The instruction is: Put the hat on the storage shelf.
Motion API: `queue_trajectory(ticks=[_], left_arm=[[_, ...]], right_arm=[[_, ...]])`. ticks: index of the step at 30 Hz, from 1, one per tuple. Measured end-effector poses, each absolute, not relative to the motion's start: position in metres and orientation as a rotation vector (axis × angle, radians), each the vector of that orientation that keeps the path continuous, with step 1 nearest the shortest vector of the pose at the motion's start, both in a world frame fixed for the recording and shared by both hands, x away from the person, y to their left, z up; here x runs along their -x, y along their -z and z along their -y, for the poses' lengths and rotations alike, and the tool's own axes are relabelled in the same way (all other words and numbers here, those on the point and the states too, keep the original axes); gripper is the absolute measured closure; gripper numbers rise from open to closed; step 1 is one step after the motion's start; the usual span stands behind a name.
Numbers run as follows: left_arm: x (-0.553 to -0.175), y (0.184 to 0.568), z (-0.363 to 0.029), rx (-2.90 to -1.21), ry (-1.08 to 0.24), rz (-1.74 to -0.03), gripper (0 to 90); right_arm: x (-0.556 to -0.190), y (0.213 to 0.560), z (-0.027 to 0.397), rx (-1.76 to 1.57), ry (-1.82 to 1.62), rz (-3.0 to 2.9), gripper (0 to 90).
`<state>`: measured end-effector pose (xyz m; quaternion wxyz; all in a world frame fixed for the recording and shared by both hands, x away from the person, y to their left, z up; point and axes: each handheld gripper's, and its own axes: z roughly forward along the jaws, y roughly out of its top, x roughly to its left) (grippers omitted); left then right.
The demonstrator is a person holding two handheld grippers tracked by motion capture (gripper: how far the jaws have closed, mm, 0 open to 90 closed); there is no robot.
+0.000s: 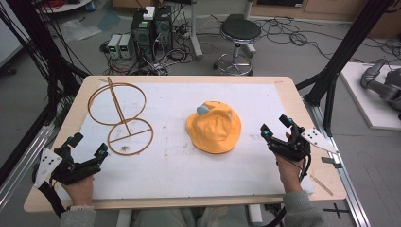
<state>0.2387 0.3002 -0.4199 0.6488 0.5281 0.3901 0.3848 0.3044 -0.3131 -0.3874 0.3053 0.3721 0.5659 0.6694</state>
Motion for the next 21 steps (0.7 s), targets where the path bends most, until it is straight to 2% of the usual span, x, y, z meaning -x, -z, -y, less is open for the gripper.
queue_trajectory(ticks=[21], left_arm=[[-0.234, 0.421, -0.307, -1.187, -0.877, -0.903, 3.5]], right_arm=[[-0.315, 0.383, 0.291, -0.982, -1.737, -1.54, 11.9]])
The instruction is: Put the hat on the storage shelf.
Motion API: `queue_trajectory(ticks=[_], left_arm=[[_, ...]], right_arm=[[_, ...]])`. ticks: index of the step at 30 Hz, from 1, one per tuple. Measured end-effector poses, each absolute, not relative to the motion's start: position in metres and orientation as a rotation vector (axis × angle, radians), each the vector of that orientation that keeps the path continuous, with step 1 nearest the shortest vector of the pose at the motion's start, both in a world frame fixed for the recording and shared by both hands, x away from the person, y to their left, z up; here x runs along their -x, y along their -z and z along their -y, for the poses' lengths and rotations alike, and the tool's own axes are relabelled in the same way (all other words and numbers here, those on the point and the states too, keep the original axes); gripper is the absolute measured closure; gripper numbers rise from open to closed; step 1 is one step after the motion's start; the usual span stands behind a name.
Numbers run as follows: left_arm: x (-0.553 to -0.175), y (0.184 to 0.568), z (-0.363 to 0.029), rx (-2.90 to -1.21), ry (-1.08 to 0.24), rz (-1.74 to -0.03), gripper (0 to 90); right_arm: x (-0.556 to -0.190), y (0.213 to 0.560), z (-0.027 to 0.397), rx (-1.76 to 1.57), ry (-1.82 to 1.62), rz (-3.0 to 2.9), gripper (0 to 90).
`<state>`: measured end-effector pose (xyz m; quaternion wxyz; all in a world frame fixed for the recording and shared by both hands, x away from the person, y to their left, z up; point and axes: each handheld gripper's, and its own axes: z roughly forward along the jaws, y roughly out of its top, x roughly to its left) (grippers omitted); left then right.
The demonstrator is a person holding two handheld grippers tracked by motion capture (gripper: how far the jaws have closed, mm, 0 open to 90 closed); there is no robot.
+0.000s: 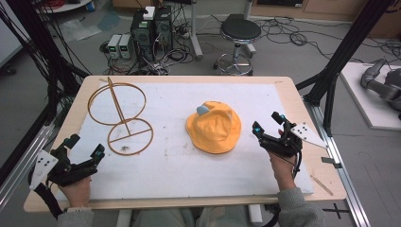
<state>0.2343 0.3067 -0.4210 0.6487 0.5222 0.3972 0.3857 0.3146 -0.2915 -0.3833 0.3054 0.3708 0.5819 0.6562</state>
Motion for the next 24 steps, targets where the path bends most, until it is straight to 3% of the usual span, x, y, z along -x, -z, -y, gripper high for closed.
queue_trajectory(ticks=[24], left_arm=[[-0.216, 0.422, -0.325, -1.166, -0.912, -0.935, 3.5]], right_arm=[[-0.348, 0.399, 0.245, -0.931, -1.65, -1.735, 12.1]])
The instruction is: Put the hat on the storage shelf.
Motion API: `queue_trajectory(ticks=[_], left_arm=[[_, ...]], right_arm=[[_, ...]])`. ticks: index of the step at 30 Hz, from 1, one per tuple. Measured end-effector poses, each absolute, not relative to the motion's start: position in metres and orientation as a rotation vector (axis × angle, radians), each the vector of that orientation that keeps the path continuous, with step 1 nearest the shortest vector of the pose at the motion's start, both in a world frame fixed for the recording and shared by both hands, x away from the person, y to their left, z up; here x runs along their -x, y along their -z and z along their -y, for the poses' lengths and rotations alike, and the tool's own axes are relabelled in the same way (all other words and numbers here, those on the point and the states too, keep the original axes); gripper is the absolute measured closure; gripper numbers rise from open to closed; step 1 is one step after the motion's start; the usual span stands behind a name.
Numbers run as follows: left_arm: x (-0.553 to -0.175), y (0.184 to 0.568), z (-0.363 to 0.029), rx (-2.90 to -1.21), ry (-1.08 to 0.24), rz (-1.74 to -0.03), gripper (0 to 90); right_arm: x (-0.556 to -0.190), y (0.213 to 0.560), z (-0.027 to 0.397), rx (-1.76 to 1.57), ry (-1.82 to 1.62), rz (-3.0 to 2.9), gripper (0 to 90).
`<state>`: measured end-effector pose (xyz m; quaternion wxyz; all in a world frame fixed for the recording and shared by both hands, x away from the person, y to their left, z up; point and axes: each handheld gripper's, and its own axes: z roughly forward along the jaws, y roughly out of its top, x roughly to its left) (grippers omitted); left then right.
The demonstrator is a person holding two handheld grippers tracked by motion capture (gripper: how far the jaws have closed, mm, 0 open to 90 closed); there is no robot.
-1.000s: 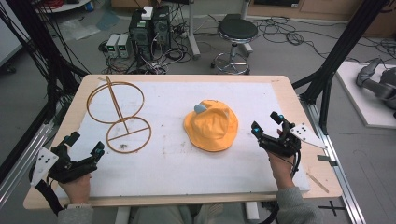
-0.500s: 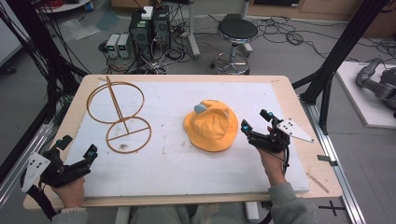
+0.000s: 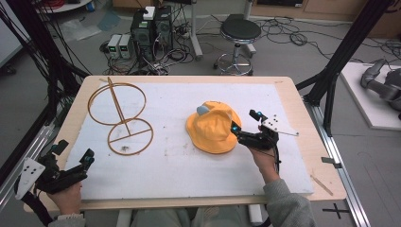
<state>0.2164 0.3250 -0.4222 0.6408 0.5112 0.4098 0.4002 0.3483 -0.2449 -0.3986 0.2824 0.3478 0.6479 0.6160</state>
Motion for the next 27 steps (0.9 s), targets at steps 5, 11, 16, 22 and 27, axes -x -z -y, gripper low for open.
queue_trajectory(ticks=[5, 11, 16, 22, 27], left_arm=[[-0.216, 0.422, -0.324, -1.167, -0.914, -0.93, 3.5], [-0.216, 0.421, -0.323, -1.175, -0.917, -0.928, 3.5], [-0.216, 0.422, -0.324, -1.177, -0.92, -0.931, 3.5], [-0.218, 0.422, -0.324, -1.173, -0.919, -0.934, 3.5], [-0.221, 0.423, -0.322, -1.176, -0.911, -0.93, 3.5]], right_arm=[[-0.358, 0.404, 0.247, -0.969, -1.63, -1.766, 12.2], [-0.365, 0.407, 0.242, -0.964, -1.612, -1.803, 13.6], [-0.368, 0.408, 0.238, -0.96, -1.585, -1.816, 13.6], [-0.374, 0.41, 0.235, -0.986, -1.569, -1.804, 13.7], [-0.38, 0.413, 0.229, -1.002, -1.577, -1.805, 13.8]])
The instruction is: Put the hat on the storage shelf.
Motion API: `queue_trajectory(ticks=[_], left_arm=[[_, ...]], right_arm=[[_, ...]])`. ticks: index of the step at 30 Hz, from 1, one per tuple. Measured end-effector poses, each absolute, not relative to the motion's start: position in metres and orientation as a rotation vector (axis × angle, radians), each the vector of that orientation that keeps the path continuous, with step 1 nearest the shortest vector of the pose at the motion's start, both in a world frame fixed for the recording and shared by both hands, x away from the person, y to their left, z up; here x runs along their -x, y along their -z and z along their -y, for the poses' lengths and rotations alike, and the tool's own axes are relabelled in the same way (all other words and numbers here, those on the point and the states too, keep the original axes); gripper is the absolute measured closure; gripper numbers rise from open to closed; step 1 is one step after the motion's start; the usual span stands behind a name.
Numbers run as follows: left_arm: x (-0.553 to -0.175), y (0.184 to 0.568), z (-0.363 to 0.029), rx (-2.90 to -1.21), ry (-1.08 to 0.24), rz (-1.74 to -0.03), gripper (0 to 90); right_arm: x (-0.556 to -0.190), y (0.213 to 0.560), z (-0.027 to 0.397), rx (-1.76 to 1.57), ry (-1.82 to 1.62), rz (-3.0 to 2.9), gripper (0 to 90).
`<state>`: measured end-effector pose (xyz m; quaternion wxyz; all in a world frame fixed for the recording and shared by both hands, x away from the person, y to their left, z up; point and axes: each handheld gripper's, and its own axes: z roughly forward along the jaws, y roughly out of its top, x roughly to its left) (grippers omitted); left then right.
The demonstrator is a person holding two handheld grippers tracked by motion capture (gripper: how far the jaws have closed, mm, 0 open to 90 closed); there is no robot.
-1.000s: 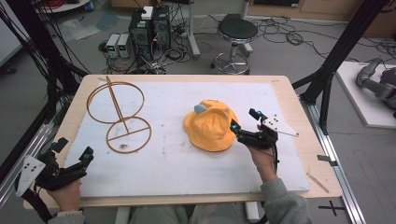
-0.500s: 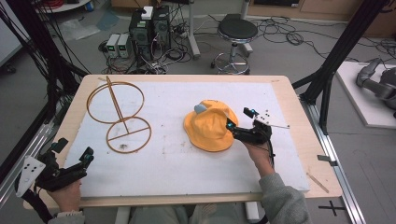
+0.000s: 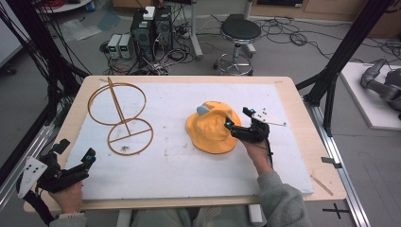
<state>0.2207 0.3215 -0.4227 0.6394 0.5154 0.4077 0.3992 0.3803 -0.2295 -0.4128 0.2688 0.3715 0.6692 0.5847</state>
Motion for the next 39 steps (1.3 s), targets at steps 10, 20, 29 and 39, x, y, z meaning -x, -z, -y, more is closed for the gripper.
queue_trajectory(ticks=[10, 20, 29, 39], left_arm=[[-0.222, 0.423, -0.322, -1.17, -0.914, -0.933, 3.5], [-0.221, 0.423, -0.325, -1.162, -0.919, -0.938, 3.5], [-0.221, 0.423, -0.324, -1.16, -0.923, -0.945, 3.5], [-0.221, 0.423, -0.324, -1.155, -0.928, -0.942, 4.4]], right_arm=[[-0.39, 0.422, 0.215, -1.019, -1.562, -1.837, 14.7], [-0.393, 0.427, 0.211, -1.026, -1.527, -1.879, 23.2], [-0.394, 0.428, 0.212, -1.043, -1.52, -1.93, 53.0], [-0.386, 0.419, 0.211, -0.985, -1.489, -1.91, 83.5]])
